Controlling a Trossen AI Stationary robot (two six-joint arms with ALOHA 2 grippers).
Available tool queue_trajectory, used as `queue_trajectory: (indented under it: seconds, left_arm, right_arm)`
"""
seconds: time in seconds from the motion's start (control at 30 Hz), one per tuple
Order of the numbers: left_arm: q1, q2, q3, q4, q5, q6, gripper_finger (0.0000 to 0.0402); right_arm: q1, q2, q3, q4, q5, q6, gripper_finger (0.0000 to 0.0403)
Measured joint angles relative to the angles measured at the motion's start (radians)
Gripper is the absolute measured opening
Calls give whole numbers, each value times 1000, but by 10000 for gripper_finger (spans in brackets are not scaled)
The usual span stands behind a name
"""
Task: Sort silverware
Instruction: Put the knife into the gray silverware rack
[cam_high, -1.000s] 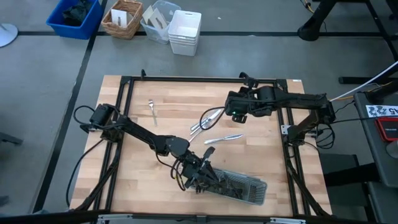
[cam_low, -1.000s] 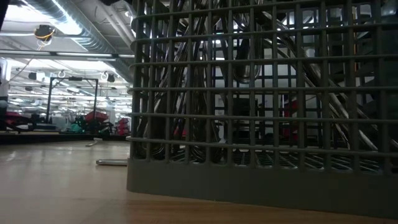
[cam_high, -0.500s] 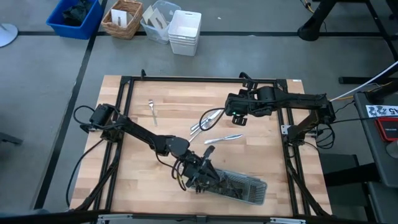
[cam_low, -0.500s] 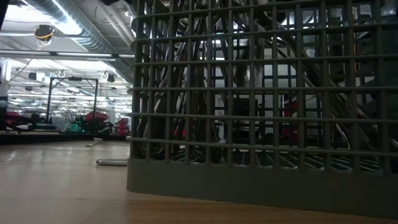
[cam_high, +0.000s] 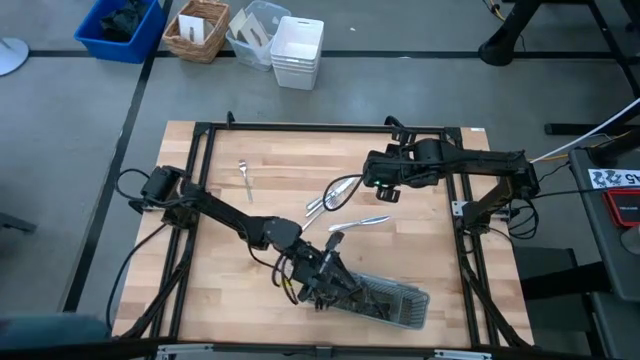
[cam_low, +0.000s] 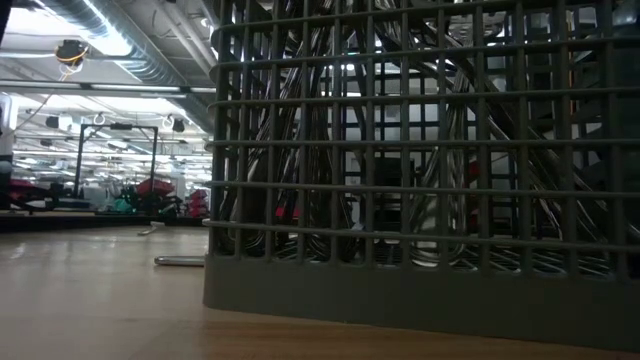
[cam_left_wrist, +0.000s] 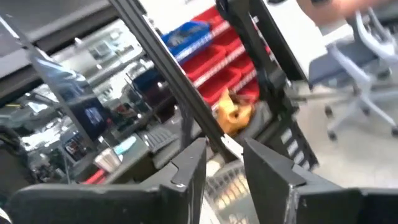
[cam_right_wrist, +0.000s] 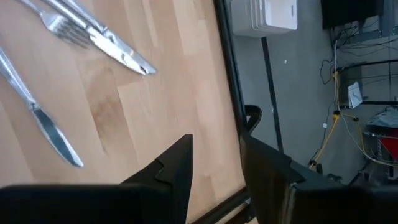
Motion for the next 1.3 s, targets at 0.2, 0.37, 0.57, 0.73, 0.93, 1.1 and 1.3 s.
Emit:
queue_trajectory:
  seconds: [0.2, 0.37, 0.57, 0.73, 0.93, 1.1, 1.3]
  left_arm:
    - [21, -120, 0, -72, 2, -167, 87]
    - [81, -281, 0, -376, 0, -338, 80]
    - [155, -436, 0, -737, 0, -427, 76]
    - [225, -507, -52, -834, 0, -456, 75]
    - [337, -540, -188, -839, 0, -466, 74]
    - [423, -537, -283, -835, -3, -460, 74]
    - [486, -535, -380, -837, -10, -420, 74]
  right_arm:
    - [0, 0, 0, -45, -114, -11, 134]
    - [0, 0, 0, -40, -261, -28, 134]
    - [0, 0, 0, -20, -286, -82, 134]
    - [-1, 0, 0, 39, -287, -130, 134]
    - [-11, 0, -1, 164, -334, -185, 134]
    - [-44, 0, -24, 302, -409, -266, 134]
    - [-98, 5, -125, 459, -408, -329, 134]
